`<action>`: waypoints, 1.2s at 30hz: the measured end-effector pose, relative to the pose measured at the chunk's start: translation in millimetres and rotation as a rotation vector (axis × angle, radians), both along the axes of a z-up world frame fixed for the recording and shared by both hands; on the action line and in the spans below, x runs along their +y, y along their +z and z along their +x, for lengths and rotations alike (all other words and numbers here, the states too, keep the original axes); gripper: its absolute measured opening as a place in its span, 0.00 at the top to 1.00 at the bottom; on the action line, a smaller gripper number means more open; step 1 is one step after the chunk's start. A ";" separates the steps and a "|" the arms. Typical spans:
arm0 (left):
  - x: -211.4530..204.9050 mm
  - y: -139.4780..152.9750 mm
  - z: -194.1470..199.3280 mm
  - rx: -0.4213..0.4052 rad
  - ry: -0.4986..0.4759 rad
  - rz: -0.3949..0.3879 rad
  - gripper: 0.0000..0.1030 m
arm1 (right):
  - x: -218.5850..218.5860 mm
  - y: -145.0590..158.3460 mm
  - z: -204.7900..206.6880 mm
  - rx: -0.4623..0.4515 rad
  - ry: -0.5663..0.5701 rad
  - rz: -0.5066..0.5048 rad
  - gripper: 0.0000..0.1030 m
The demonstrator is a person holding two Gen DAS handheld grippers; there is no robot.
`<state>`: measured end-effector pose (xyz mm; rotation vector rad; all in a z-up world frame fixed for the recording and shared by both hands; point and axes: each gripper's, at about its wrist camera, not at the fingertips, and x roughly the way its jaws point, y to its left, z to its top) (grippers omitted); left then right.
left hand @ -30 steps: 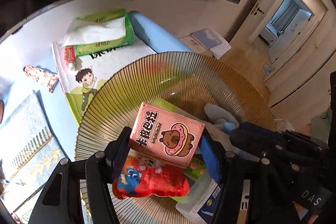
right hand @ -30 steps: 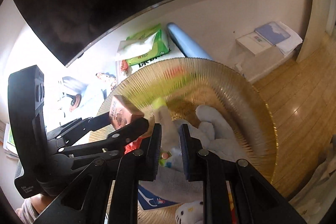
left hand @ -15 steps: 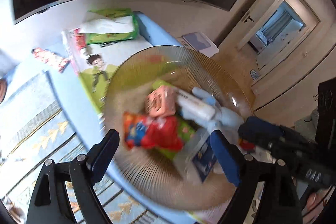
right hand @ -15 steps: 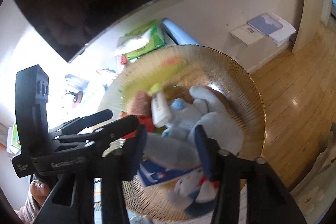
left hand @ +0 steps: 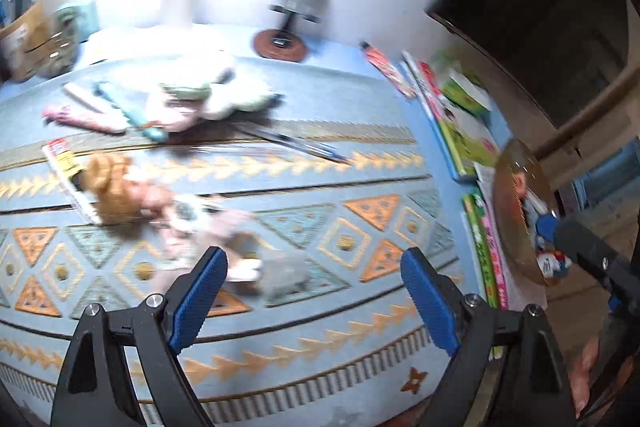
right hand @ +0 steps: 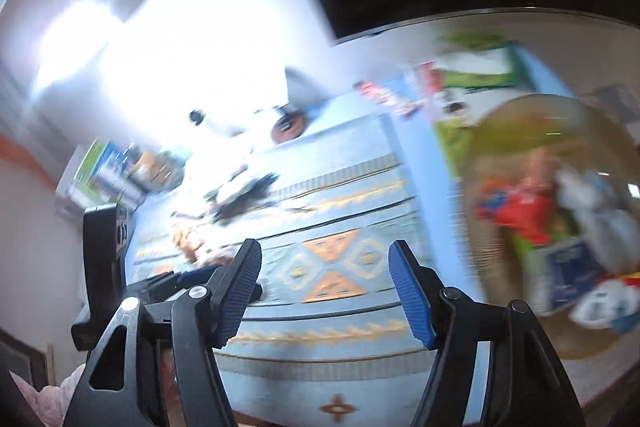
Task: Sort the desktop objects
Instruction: 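Move both open tools away from the bowl back toward the desk, then grasp the yellow red-capped marker with the left tool while the right tool grasps the blonde doll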
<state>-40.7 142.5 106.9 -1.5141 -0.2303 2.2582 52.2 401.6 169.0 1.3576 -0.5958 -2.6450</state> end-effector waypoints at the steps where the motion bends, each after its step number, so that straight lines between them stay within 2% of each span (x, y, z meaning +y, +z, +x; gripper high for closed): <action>1: -24.7 -0.1 -5.5 0.011 0.057 -0.007 0.15 | -18.7 -1.7 -7.0 -0.004 0.036 -0.002 0.36; 4: -99.2 -5.1 -19.9 0.033 0.245 -0.033 0.15 | -70.1 -4.3 -24.6 -0.010 0.127 0.001 0.36; 7: -167.1 -21.1 -33.2 0.043 0.428 -0.013 0.15 | -111.6 -3.6 -33.1 -0.008 0.194 0.021 0.36; 9: -189.6 -33.9 -51.1 0.038 0.475 0.006 0.15 | -132.9 -5.4 -40.2 -0.010 0.217 0.038 0.31; 11: -194.3 -46.8 -70.1 0.026 0.470 -0.001 0.16 | -148.8 -13.2 -48.9 -0.027 0.224 0.049 0.31; 16: -175.2 -76.3 -101.3 0.038 0.441 -0.082 0.19 | -169.7 -29.0 -58.9 -0.088 0.225 0.066 0.31; 21: -160.0 -99.9 -114.0 0.043 0.509 -0.280 0.29 | -175.7 -39.9 -64.2 -0.124 0.209 0.118 0.31; 23: -159.8 -109.6 -115.5 0.038 0.506 -0.262 0.31 | -174.8 -43.0 -66.0 -0.137 0.198 0.122 0.31; 25: -153.2 -108.1 -113.9 0.077 0.458 -0.271 0.46 | -174.4 -45.6 -67.8 -0.148 0.192 0.132 0.31; 26: -150.1 -106.7 -113.3 0.092 0.416 -0.249 0.64 | -174.3 -46.8 -68.3 -0.153 0.192 0.137 0.31; 27: -147.7 -105.3 -112.5 0.096 0.380 -0.233 0.75 | -174.4 -48.3 -69.0 -0.156 0.191 0.141 0.31; 32: -162.9 -102.7 -92.4 0.094 0.298 -0.213 0.81 | -183.5 -58.1 -81.0 -0.139 0.255 0.173 0.32; 33: -170.0 -101.2 -85.7 0.090 0.282 -0.196 0.81 | -189.8 -61.2 -85.2 -0.129 0.294 0.199 0.40; 34: -176.7 -99.1 -78.8 0.088 0.265 -0.178 0.81 | -198.8 -64.1 -89.2 -0.115 0.339 0.248 0.58; 36: -187.7 -95.9 -64.8 0.078 0.232 -0.151 0.86 | -218.8 -70.8 -97.7 -0.096 0.409 0.372 0.74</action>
